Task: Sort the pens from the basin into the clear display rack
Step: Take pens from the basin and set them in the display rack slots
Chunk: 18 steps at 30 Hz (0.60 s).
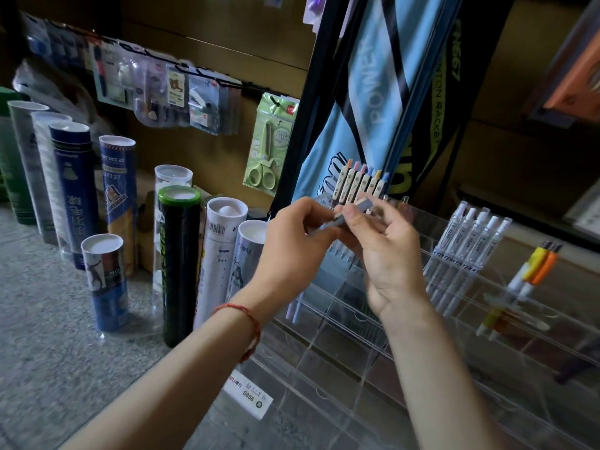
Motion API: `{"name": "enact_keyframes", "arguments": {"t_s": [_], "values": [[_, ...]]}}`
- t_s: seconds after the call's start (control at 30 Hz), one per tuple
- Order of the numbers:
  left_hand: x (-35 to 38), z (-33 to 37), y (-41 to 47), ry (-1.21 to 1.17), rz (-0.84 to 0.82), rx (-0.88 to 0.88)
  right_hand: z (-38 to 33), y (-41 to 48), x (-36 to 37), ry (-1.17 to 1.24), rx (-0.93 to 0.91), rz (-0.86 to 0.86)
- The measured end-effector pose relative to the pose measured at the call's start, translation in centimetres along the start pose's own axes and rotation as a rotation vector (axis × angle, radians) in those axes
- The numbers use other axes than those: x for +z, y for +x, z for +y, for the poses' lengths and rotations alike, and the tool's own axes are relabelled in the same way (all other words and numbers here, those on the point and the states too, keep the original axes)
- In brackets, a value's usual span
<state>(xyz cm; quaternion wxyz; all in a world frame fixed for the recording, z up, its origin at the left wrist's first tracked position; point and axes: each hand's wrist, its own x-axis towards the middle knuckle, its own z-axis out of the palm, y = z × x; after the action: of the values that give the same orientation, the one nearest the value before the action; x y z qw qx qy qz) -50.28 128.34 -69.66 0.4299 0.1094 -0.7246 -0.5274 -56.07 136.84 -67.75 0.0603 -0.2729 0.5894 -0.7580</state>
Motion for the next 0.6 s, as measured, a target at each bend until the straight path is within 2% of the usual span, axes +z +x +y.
{"name": "enact_keyframes", "arguments": {"t_s": [0.13,0.27,0.33,0.43,0.5,0.6], "values": [[1.0,-0.5,-0.7,0.029,0.161,0.088,-0.3,-0.1,0.1,0.088,0.041,-0.016],[0.5,-0.3,-0.4,0.146,0.106,0.191,-0.5,-0.1,-0.1,0.077,-0.024,0.027],[-0.1,-0.5,0.2,0.329,0.057,0.229,-0.5,-0.1,-0.2,0.018,-0.156,0.121],[-1.2,-1.8,1.2,0.429,-0.002,0.100,-0.2,0.4,-1.0,-0.233,-0.507,0.244],[-1.6,-3.0,1.2,0.479,-0.083,-0.008,0.5,0.7,-1.5,-0.432,-0.605,0.164],[-1.7,-4.3,0.6,0.510,-0.177,-0.049,2.2,0.4,-1.7,-0.657,-0.444,-0.050]]}}
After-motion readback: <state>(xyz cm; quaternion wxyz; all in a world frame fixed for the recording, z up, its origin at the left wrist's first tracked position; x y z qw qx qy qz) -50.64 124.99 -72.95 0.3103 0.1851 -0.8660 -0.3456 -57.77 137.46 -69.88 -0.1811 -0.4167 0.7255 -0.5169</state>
